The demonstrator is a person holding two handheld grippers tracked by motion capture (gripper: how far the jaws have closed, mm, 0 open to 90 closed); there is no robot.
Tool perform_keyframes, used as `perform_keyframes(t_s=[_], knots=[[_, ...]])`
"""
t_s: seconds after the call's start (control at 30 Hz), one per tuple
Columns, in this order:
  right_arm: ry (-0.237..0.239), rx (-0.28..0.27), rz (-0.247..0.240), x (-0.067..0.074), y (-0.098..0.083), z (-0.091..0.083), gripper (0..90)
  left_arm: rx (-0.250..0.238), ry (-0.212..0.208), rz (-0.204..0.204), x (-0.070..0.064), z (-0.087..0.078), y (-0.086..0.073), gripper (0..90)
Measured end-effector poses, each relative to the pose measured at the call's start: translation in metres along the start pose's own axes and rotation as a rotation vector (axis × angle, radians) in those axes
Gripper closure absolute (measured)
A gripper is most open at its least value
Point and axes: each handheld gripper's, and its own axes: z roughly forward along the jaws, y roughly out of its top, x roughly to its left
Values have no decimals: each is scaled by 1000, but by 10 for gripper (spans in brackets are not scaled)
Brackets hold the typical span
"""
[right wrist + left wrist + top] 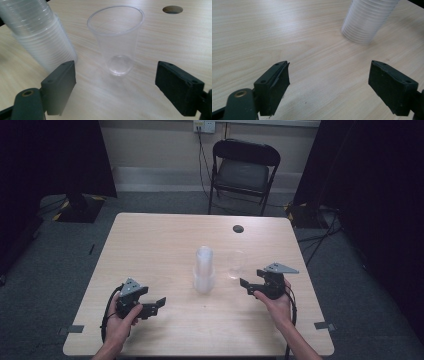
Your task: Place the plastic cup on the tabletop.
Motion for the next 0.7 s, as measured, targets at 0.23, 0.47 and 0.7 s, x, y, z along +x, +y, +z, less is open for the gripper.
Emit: perform_keyframes(t_s=[0.23,0.47,0.7], knots=[[-14,2,9,1,-13,-22,178,12,-5,6,-2,0,-2,169],[-45,41,28,1,-28,-36,184,14,-13,2,-3,1,-2,169],[-66,59,40,-4,-38,-52,181,19,-8,-6,-3,1,-2,169]])
